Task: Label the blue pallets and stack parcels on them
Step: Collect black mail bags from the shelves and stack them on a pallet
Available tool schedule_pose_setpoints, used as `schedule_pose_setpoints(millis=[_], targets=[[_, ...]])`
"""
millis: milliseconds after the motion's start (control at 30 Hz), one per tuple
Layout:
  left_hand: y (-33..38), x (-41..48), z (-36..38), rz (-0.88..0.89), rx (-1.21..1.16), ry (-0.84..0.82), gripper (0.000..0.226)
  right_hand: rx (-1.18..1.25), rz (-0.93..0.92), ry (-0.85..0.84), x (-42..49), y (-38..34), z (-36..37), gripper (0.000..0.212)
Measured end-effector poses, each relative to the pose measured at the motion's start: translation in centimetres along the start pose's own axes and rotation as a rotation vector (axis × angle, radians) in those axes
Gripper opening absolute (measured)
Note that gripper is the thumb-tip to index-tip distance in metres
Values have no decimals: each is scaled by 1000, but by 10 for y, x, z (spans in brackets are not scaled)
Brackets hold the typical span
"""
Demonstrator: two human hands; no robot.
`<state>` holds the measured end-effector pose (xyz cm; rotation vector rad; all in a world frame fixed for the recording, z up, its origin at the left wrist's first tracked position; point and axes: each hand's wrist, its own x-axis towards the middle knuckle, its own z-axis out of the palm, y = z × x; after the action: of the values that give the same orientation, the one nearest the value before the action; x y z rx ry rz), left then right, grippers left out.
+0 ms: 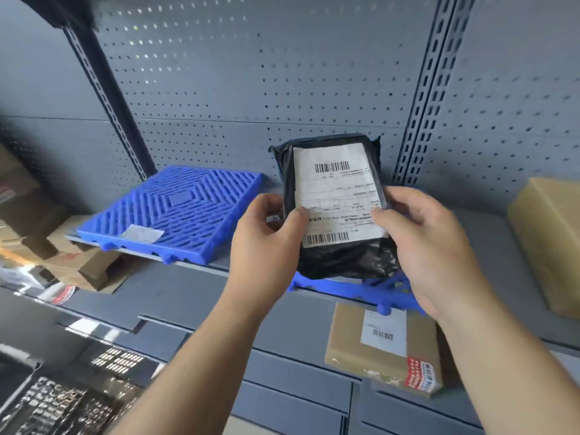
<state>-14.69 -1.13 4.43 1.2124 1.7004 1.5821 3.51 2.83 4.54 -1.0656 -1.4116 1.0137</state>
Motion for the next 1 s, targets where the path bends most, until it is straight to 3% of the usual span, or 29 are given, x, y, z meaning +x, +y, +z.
schedule_pose_setpoints(millis=[233, 433, 600, 900, 1000], targets=[[12, 42, 34, 123, 122, -248, 5, -25, 53, 235, 10, 1, -20, 28], [21, 55, 61, 313, 365, -396, 16, -50, 126, 358, 9, 11, -39, 24], [20, 55, 83, 467, 573, -412, 31, -67, 188, 395, 12, 17, -57, 23], [19, 54, 100, 408, 797, -400, 35, -120, 258, 362, 24, 36, -69, 30], [16, 53, 101, 415, 851, -348, 46, -210, 287, 314, 27, 43, -71, 36]])
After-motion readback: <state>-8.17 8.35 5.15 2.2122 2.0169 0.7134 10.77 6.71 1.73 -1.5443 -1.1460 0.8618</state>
